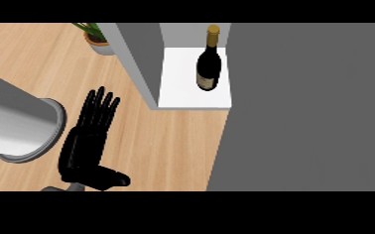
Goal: Pick up the wine, place it into the cabinet and close the cabinet
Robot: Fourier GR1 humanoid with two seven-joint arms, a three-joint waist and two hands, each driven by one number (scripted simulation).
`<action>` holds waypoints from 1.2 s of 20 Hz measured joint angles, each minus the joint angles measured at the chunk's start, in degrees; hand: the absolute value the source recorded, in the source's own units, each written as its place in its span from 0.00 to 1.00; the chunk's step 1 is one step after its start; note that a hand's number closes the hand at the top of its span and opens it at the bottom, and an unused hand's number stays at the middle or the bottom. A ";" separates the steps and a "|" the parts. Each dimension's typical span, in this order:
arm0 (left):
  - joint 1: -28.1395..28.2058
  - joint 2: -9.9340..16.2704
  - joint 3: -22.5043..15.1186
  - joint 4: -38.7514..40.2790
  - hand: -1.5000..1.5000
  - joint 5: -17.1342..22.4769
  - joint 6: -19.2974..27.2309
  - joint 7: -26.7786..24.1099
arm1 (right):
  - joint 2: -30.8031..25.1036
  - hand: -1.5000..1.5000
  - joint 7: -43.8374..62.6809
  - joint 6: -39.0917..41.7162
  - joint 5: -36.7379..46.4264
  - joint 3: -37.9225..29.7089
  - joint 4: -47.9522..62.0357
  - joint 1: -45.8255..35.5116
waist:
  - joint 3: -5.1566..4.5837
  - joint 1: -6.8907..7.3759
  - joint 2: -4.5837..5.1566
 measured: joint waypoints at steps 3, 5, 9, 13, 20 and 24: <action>1.14 2.06 2.40 -0.63 0.00 1.28 -1.59 0.15 | -0.52 1.00 0.12 1.26 -0.05 1.35 -0.05 -0.24 | -0.03 -0.15 0.05; 2.59 3.32 3.44 -1.86 0.00 1.73 -2.29 0.30 | -0.19 1.00 0.47 1.22 0.00 2.41 0.01 -0.39 | -0.02 -0.15 0.06; 3.64 5.94 6.97 -1.97 0.00 3.79 -4.82 0.64 | 0.22 1.00 1.70 1.21 0.17 3.90 0.09 -1.41 | -0.03 -0.19 0.08; 5.37 7.95 9.28 -1.76 0.00 4.87 -7.55 0.37 | 0.84 1.00 3.84 1.35 0.38 5.23 0.17 -3.44 | -0.09 0.09 0.11; 5.48 11.18 12.80 -1.56 0.00 7.44 -10.96 1.98 | 1.53 1.00 7.63 1.98 0.57 5.10 0.09 -7.87 | -0.21 0.62 0.19; 5.06 12.81 14.46 -0.91 0.00 9.17 -13.22 3.02 | 3.75 1.00 9.61 2.60 0.43 3.74 0.58 -11.75 | -0.24 1.40 0.42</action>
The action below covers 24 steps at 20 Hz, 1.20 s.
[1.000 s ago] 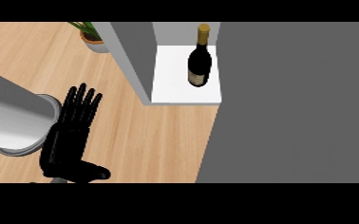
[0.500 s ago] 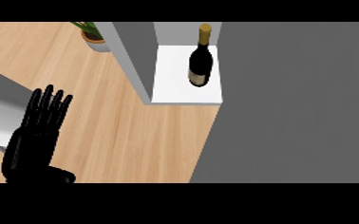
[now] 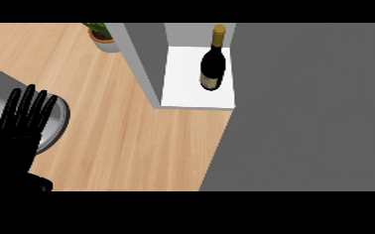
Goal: Pick up the wine, place it into the cabinet and close the cabinet
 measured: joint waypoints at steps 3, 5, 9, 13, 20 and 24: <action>-0.64 0.49 0.47 0.66 0.00 0.47 -1.01 0.50 | 2.31 1.00 2.31 0.14 -0.19 -1.03 0.50 -3.46 | -0.05 0.47 0.14; -0.82 0.73 0.81 0.63 0.00 0.56 -1.24 0.61 | 4.20 1.00 4.56 -0.16 -0.30 -1.98 0.78 -6.18 | -0.09 0.87 0.15; -1.70 1.12 1.25 1.24 0.00 0.85 -1.90 1.12 | 8.82 1.00 9.86 -0.67 -1.08 -2.87 2.88 -13.11 | -0.16 1.62 0.27; -1.91 1.46 1.71 2.25 0.00 1.23 -3.16 1.31 | 15.70 1.00 15.23 -1.60 -2.47 -1.16 7.25 -21.59 | -0.17 2.10 0.26; -1.31 2.38 3.56 3.52 0.00 2.05 -4.93 1.82 | 32.51 1.00 26.68 -9.75 -1.93 2.60 19.46 -43.37 | 0.04 1.15 -0.07; -1.83 3.08 5.14 4.22 0.00 3.02 -5.55 2.79 | 35.65 1.00 27.44 -14.55 -5.23 0.00 30.35 -55.58 | 0.21 0.89 0.03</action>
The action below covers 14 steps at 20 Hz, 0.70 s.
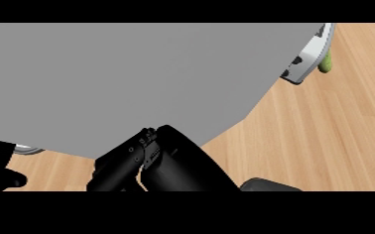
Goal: Pick up the wine, place it into the cabinet and close the cabinet
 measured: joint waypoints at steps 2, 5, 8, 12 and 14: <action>0.35 -0.14 0.50 0.75 0.00 -0.20 -0.93 -0.19 | 0.86 1.00 0.17 -0.91 -2.47 -2.45 4.71 -5.29 | 0.04 -0.30 0.00; 0.38 -0.86 1.24 1.27 0.00 -0.87 -1.14 -0.38 | 1.57 1.00 -2.37 -1.28 -6.03 -4.93 11.61 -10.11 | 0.10 -0.72 -0.03; 0.81 -1.19 1.78 1.38 0.00 -1.50 -2.26 -0.36 | 2.02 1.00 -5.63 -2.39 -8.87 -6.14 17.02 -12.79 | 0.10 -0.97 -0.12; 1.31 -1.65 2.74 1.00 0.00 -1.58 -2.57 0.55 | 2.40 1.00 -9.27 -0.74 -12.34 -8.92 22.16 -13.04 | 0.05 -1.25 -0.19; 1.31 -2.08 3.03 1.27 0.00 -2.55 -3.07 -0.02 | 2.40 1.00 -11.85 0.28 -13.64 -10.37 25.29 -12.60 | 0.13 -1.33 -0.19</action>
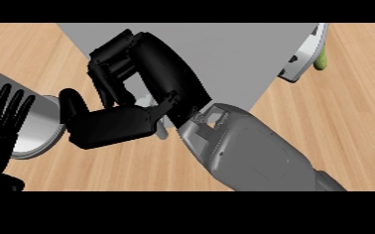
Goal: Pick up the wine, place it into the cabinet and close the cabinet
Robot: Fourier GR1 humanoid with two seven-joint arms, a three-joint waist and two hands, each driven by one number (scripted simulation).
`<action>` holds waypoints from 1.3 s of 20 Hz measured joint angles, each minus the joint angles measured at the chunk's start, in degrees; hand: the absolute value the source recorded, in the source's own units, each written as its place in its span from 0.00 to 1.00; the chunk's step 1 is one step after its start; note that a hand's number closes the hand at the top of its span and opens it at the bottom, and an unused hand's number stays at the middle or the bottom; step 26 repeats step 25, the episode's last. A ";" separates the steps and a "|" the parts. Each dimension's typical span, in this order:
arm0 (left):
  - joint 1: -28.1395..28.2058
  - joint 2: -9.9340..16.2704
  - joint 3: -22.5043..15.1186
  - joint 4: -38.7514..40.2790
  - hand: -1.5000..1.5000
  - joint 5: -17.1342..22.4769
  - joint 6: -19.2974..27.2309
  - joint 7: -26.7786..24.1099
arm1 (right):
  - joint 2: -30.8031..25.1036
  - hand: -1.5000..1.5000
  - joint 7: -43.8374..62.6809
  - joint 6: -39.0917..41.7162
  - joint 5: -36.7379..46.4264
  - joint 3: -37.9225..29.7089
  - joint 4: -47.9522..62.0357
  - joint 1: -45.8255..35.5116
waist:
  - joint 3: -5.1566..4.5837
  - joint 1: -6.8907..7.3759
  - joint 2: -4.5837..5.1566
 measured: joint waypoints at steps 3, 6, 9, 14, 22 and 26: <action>0.07 -0.52 0.71 0.04 0.00 -0.34 -0.66 0.20 | 0.00 1.00 -1.49 1.35 0.05 -1.78 2.85 0.99 | 0.05 -0.25 -0.04; -0.15 -1.24 1.36 0.44 0.00 -0.97 -1.27 0.02 | 0.03 1.00 -4.34 4.18 0.37 -3.75 6.44 1.62 | 0.08 -0.32 -0.23; -0.04 -1.68 1.86 0.77 0.00 -0.99 -2.06 0.24 | 0.01 1.00 -7.43 7.46 0.79 -4.80 8.55 1.98 | -0.10 -0.22 -0.80; -1.25 -2.17 1.91 1.53 0.00 -1.27 -2.51 0.72 | -0.73 1.00 -10.83 12.87 0.18 -6.26 11.41 1.94 | -0.45 0.06 -1.46; -2.86 -2.27 1.67 1.52 0.00 -0.61 -1.54 3.02 | -1.97 1.00 -15.66 17.73 0.98 -6.94 14.55 1.69 | -0.82 0.51 -2.09; -2.62 -2.49 1.63 1.25 0.00 -1.26 -1.78 2.52 | -2.43 1.00 -16.22 19.11 0.66 -7.28 15.10 1.65 | -0.83 0.83 -2.24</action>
